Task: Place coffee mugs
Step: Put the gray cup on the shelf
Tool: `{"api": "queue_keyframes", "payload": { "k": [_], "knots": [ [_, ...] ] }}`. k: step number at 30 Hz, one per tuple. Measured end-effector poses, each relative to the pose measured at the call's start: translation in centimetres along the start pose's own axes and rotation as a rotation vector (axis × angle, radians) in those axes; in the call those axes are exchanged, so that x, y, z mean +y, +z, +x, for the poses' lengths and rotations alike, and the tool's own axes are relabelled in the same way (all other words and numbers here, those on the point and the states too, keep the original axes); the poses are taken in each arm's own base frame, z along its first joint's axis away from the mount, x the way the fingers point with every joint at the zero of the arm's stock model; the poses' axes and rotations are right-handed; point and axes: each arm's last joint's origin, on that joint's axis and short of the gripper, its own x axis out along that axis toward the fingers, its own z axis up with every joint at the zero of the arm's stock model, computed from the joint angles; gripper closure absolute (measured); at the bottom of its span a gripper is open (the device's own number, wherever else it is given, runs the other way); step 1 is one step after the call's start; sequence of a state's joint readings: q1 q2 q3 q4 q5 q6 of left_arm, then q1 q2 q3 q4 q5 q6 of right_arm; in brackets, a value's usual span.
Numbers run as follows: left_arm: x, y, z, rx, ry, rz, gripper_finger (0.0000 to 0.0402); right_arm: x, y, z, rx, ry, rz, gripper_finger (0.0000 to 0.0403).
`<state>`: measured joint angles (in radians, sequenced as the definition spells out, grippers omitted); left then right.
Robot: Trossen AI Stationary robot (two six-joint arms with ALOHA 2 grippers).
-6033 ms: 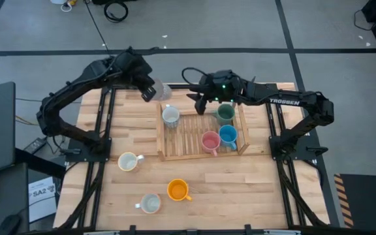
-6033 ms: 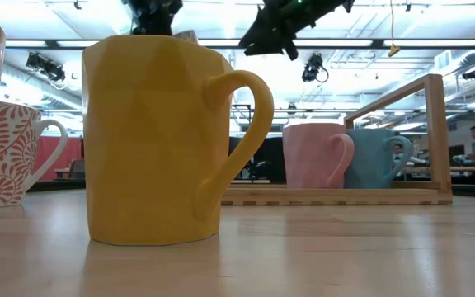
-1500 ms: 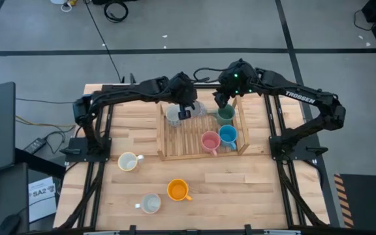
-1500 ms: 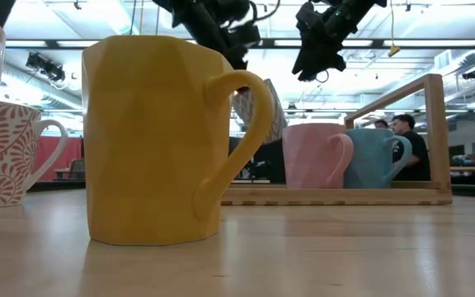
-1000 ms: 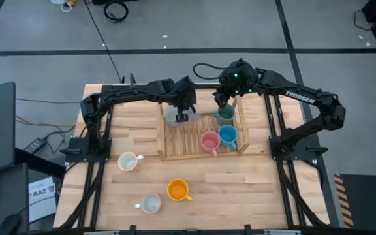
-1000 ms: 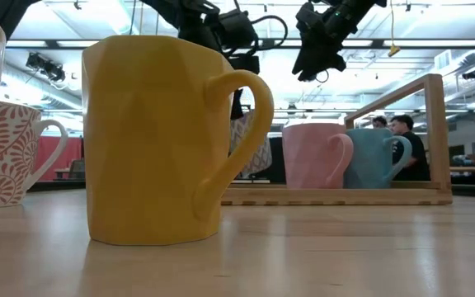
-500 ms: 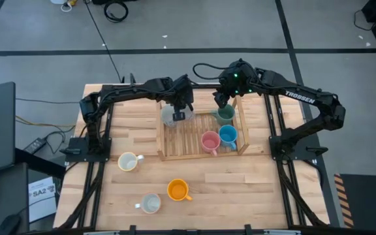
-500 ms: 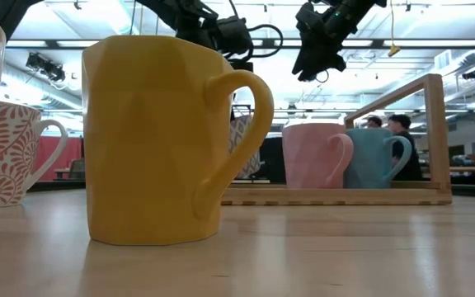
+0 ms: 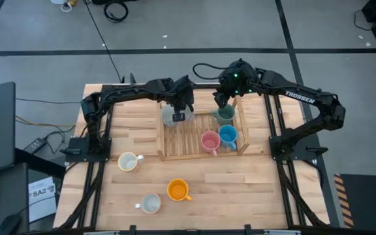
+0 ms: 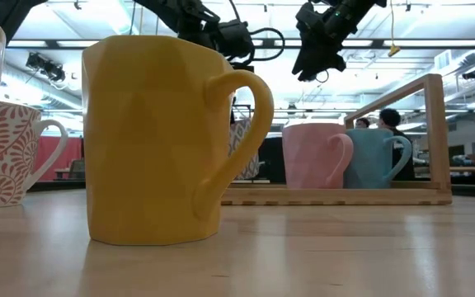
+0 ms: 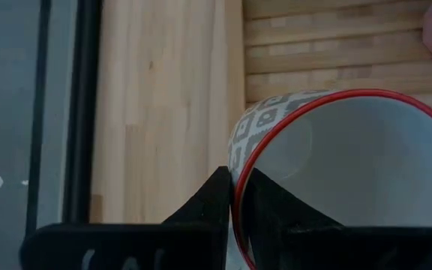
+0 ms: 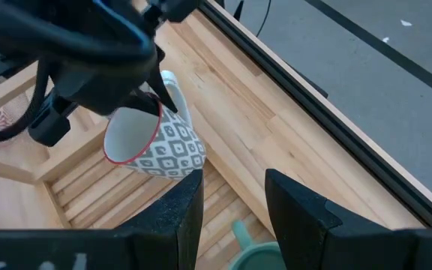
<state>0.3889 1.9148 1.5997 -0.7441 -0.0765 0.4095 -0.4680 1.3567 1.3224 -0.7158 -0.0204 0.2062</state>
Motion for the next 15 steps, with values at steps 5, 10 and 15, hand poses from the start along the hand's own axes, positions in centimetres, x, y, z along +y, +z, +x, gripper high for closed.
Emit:
{"api": "queue_keyframes", "payload": {
  "k": [5,10,15],
  "knots": [
    [-0.3,-0.2,1.6,0.035,-0.02,0.01,0.0362,0.0,0.0,0.0,-0.001,0.0,0.0,0.0253],
    [-0.3,-0.2,2.7,0.044,-0.027,0.011,0.0362,0.0,0.0,0.0,-0.003,0.001,0.0,0.0253],
    [-0.3,-0.1,3.0,0.035,-0.029,0.009,0.0361,0.0,0.0,0.0,-0.003,0.001,0.0,0.0253]
  ]
}}
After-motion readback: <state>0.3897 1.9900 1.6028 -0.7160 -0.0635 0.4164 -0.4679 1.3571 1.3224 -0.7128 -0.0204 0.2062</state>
